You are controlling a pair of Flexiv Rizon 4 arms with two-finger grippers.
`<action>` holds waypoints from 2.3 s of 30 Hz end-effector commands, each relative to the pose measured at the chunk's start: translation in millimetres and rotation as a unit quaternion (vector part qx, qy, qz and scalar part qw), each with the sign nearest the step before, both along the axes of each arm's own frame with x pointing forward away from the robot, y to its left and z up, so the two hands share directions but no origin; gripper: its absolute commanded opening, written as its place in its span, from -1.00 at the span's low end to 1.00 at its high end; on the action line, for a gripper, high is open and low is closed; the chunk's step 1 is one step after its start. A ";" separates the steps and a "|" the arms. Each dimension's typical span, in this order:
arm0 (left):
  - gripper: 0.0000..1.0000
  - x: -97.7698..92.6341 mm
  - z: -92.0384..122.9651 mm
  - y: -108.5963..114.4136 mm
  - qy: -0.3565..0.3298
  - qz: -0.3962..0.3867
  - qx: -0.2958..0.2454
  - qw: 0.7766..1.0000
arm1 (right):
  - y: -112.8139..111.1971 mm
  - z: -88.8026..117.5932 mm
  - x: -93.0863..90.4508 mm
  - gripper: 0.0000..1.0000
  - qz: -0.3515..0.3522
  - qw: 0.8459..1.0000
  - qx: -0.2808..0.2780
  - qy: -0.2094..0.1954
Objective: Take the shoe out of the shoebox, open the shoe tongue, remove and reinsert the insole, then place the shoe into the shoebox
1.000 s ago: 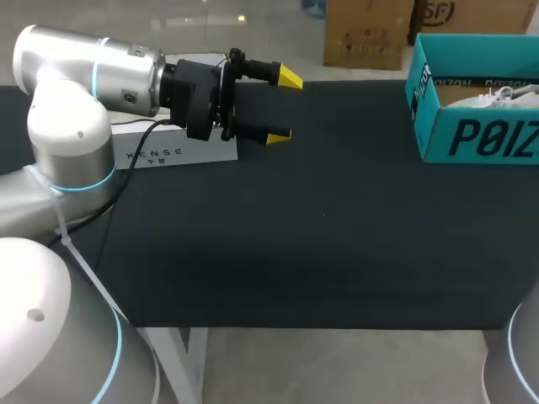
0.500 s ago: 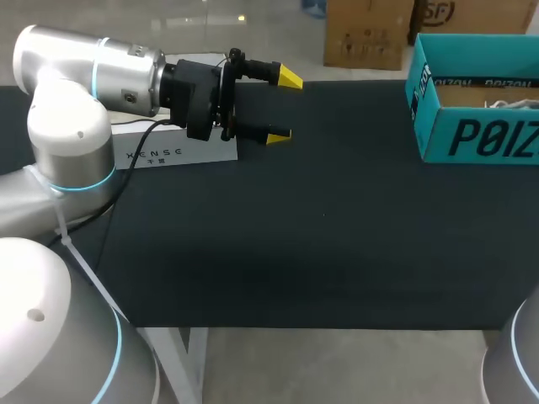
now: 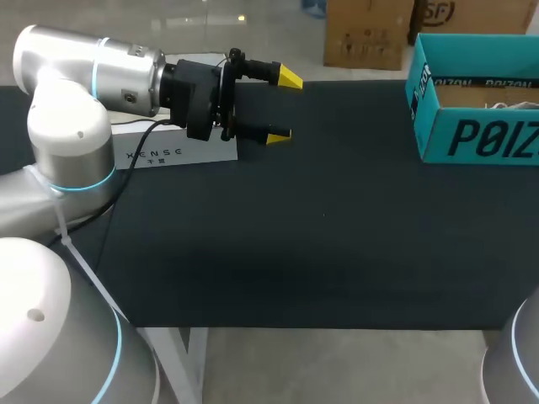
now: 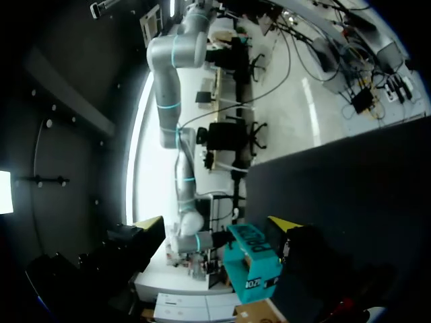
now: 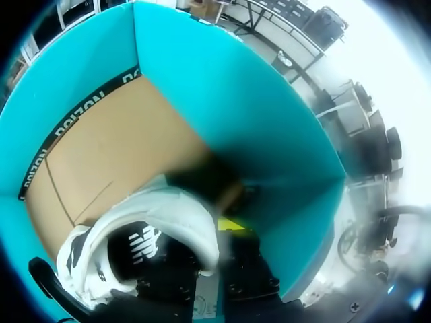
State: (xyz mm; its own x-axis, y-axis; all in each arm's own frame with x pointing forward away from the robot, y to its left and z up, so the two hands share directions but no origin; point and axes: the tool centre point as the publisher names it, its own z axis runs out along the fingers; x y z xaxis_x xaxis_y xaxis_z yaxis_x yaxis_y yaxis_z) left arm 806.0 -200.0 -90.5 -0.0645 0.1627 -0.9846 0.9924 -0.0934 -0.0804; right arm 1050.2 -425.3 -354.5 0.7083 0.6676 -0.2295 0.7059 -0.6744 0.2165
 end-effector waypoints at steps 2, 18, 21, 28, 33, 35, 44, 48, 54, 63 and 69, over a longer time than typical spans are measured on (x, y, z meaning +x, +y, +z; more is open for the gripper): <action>1.00 0.2 0.6 0.0 0.000 -0.001 0.002 1.000 | 2.5 15.4 -2.6 1.00 0.000 1.000 -0.002 -0.012; 1.00 0.2 0.6 0.0 0.000 -0.001 0.002 1.000 | 44.8 109.5 9.9 1.00 0.065 0.995 0.015 -0.078; 1.00 0.2 0.6 0.0 0.000 -0.001 0.002 1.000 | 67.4 122.7 4.1 1.00 0.083 0.995 0.006 -0.059; 1.00 0.2 0.6 0.0 0.000 -0.001 0.002 1.000 | 74.6 126.1 1.5 1.00 0.072 0.996 0.009 -0.059; 1.00 0.2 0.6 0.0 0.000 -0.001 0.002 1.000 | 74.6 126.1 1.5 1.00 0.072 0.996 0.009 -0.059; 1.00 0.2 0.6 0.0 0.000 -0.001 0.002 1.000 | 74.6 126.1 1.5 1.00 0.072 0.996 0.009 -0.059; 1.00 2.0 4.8 14.2 -0.008 -0.004 0.017 1.000 | 74.6 126.1 1.5 1.00 0.072 0.996 0.009 -0.059; 1.00 7.2 17.1 69.8 -0.023 -0.040 0.065 0.997 | 74.6 126.1 1.5 1.00 0.072 0.996 0.009 -0.059; 1.00 14.1 27.8 129.8 -0.025 -0.092 0.152 0.984 | 74.6 126.1 1.5 1.00 0.072 0.996 0.009 -0.059; 1.00 19.8 30.8 174.3 -0.025 -0.153 0.261 0.953 | 74.6 126.1 1.5 1.00 0.072 0.996 0.009 -0.059; 1.00 24.6 25.0 197.2 -0.034 -0.163 0.324 0.931 | 74.6 126.1 1.5 1.00 0.072 0.996 0.009 -0.059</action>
